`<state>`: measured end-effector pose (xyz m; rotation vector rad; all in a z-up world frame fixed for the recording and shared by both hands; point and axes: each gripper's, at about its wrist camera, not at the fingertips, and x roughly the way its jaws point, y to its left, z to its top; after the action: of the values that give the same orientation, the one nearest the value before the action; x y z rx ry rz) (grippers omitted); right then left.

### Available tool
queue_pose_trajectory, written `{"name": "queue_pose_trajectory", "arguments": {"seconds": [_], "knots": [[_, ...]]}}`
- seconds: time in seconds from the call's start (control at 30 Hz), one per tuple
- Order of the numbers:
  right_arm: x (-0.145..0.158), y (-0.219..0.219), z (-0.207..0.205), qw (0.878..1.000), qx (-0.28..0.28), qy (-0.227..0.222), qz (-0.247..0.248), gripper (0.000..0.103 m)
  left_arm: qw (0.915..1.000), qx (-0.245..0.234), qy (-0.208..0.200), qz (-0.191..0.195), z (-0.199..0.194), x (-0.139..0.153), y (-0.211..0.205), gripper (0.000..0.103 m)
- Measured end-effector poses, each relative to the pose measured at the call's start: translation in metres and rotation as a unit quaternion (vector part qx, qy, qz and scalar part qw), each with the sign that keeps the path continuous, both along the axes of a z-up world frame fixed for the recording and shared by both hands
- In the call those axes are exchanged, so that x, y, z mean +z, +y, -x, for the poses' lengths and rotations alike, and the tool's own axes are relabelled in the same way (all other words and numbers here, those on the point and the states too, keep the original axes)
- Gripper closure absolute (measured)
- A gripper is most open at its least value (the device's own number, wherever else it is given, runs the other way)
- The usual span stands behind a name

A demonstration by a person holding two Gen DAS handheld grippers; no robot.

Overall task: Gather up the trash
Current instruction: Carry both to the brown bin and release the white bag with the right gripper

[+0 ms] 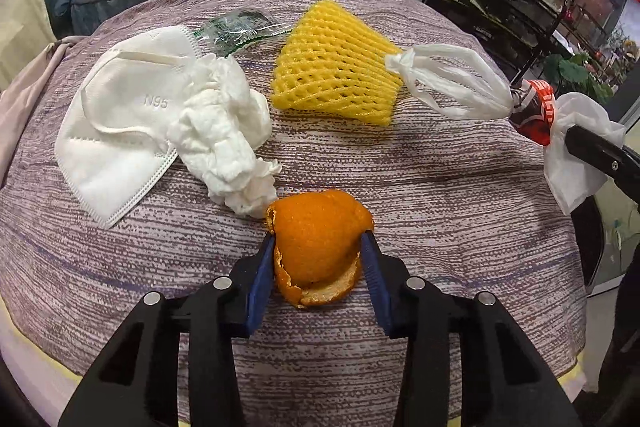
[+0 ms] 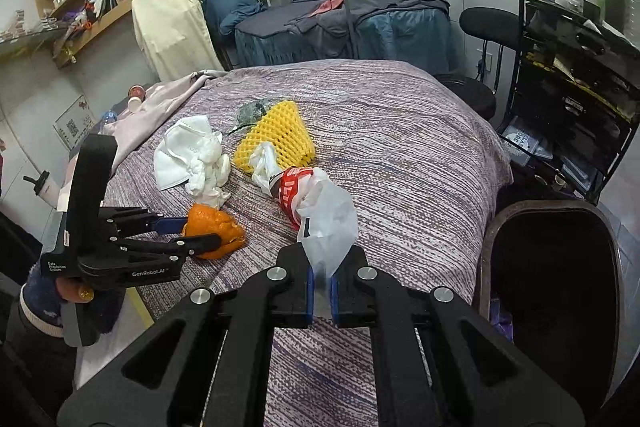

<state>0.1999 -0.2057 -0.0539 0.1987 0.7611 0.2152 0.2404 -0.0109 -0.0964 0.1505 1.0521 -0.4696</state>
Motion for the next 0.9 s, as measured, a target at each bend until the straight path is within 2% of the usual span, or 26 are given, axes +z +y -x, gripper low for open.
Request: {"name": "queue_pose_trajectory", "arguments": {"seconds": [0.17, 0.33, 0.43, 0.9], "knots": [[0.004, -0.016, 0.019, 1.000, -0.015, -0.018, -0.019, 0.097, 0.9977, 0.034, -0.031, 0.048, 0.029, 0.018, 0.018, 0.068], [0.007, -0.029, 0.039, 0.999, -0.029, -0.036, -0.023, 0.097, 0.9925, 0.061, -0.080, 0.069, 0.055, 0.039, 0.020, 0.069], [0.010, -0.037, 0.048, 0.998, -0.037, -0.043, -0.025, 0.097, 0.9898, 0.068, -0.094, 0.083, 0.067, 0.048, 0.020, 0.070], [0.006, -0.101, 0.096, 0.992, -0.110, -0.057, -0.037, 0.097, 0.9854, 0.037, -0.123, 0.112, 0.092, 0.071, -0.041, 0.070]]}}
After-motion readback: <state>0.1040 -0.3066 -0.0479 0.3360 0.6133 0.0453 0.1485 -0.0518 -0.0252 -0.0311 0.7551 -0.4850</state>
